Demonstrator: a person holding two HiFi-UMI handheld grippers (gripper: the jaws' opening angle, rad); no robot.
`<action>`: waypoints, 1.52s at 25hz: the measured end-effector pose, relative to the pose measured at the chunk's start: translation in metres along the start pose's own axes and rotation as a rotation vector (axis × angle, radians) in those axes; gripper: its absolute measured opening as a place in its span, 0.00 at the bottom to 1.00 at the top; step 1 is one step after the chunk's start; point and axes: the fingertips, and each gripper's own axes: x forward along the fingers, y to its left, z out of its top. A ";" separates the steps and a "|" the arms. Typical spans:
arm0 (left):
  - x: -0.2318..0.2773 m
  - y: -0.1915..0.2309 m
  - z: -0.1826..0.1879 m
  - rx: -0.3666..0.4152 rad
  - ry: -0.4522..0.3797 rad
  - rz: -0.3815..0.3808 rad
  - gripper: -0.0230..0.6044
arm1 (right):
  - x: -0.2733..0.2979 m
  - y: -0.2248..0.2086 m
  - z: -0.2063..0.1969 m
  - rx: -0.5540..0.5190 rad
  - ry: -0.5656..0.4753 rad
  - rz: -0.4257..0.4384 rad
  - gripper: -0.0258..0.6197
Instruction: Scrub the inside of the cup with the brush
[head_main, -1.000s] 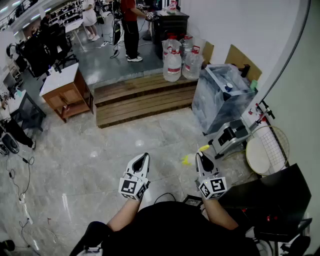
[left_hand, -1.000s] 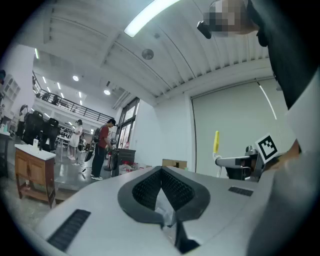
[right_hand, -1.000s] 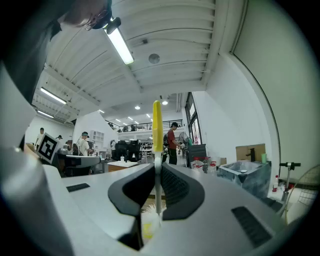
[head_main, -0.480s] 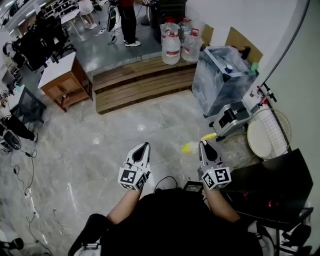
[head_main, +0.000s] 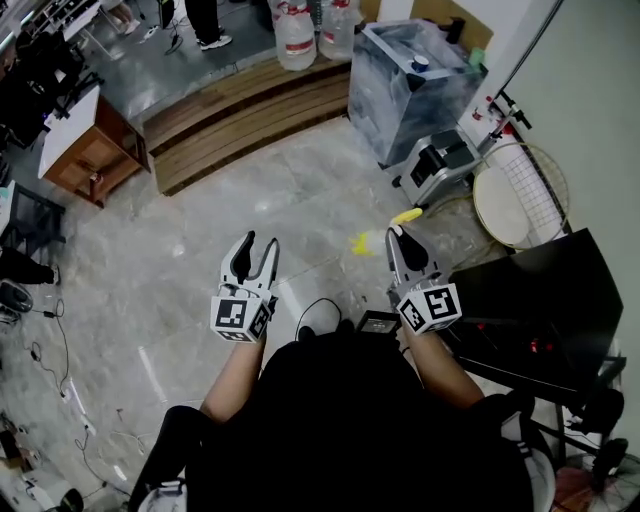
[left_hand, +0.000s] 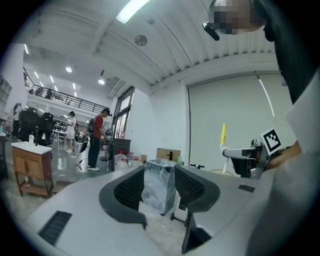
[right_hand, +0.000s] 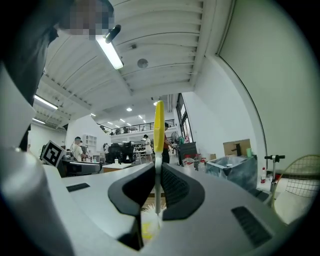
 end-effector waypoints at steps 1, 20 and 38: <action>0.004 -0.003 0.000 0.000 0.000 -0.003 0.34 | -0.002 -0.006 -0.001 0.001 -0.002 -0.006 0.11; 0.087 -0.051 -0.030 0.012 0.074 -0.076 0.31 | -0.023 -0.116 -0.039 0.053 0.017 -0.074 0.12; 0.344 0.073 -0.019 -0.040 0.011 -0.204 0.30 | 0.213 -0.220 -0.014 -0.025 0.017 -0.152 0.11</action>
